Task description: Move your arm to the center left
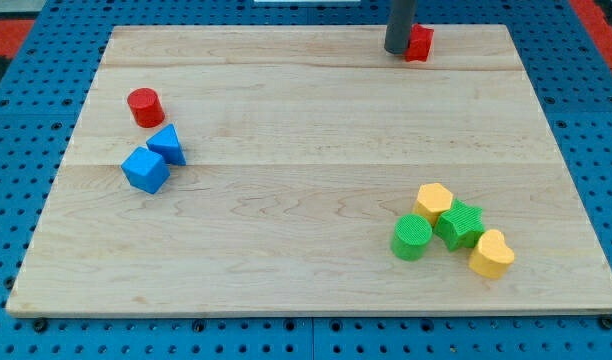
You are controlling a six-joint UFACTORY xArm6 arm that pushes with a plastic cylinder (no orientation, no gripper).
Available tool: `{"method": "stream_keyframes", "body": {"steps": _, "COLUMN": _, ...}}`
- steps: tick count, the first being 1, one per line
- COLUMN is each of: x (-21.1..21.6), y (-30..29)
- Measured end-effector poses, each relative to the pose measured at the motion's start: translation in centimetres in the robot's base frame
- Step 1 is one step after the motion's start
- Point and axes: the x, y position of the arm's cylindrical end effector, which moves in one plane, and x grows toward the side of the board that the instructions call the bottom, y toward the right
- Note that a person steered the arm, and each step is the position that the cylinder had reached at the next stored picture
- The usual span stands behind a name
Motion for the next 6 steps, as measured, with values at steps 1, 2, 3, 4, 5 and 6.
{"method": "stream_keyframes", "body": {"steps": 1, "x": 2.0, "y": -2.2}}
{"method": "stream_keyframes", "body": {"steps": 2, "x": 6.1, "y": -8.7}}
{"method": "stream_keyframes", "body": {"steps": 3, "x": 5.5, "y": -17.0}}
{"method": "stream_keyframes", "body": {"steps": 4, "x": 2.2, "y": -25.9}}
{"method": "stream_keyframes", "body": {"steps": 5, "x": 3.5, "y": -35.1}}
{"method": "stream_keyframes", "body": {"steps": 6, "x": 9.3, "y": -41.0}}
